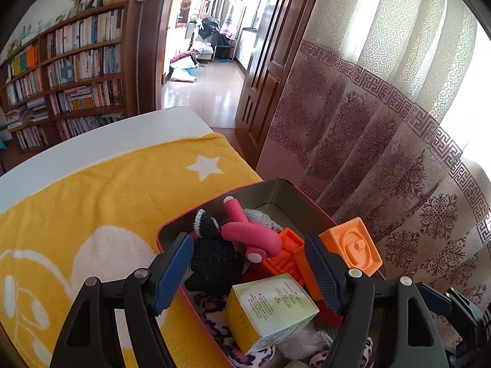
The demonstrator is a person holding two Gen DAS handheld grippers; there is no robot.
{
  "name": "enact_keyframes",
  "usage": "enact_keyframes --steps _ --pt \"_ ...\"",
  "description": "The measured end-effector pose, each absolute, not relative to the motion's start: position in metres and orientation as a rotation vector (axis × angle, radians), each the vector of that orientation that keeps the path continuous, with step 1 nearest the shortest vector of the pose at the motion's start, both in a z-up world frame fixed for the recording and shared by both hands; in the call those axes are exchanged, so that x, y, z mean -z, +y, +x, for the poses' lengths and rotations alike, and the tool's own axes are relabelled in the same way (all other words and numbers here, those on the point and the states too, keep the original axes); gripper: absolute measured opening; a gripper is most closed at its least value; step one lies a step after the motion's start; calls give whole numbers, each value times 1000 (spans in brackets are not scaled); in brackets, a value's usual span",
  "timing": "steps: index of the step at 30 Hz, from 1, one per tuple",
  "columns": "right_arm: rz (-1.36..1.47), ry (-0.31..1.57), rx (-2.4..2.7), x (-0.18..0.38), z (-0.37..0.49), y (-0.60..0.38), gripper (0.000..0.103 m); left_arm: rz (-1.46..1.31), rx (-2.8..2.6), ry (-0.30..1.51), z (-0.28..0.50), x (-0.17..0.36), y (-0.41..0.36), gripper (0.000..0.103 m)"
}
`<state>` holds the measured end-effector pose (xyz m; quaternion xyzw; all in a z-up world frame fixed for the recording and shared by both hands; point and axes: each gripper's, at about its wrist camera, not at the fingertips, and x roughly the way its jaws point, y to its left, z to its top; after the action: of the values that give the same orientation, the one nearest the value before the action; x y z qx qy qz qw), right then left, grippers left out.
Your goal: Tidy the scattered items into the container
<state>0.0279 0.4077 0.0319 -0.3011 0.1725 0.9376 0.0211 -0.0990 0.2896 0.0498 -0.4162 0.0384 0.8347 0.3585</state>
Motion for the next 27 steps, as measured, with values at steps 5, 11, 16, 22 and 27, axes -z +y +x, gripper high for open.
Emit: enact_keyframes --steps 5,11,16,22,27 --pt "-933 510 -2886 -33 35 409 82 -1016 -2246 134 -81 -57 272 91" --pt "-983 543 -2864 -31 41 412 82 -951 -2368 140 -57 -67 251 102" --pt "-1001 518 -2860 -31 47 404 82 -919 -2441 161 -37 -71 245 102" --pt "-1001 453 -2888 -34 53 387 82 -882 -2504 186 -16 -77 239 102" --pt "-995 409 -2899 -38 60 377 82 -898 -2536 148 -6 -81 231 102"
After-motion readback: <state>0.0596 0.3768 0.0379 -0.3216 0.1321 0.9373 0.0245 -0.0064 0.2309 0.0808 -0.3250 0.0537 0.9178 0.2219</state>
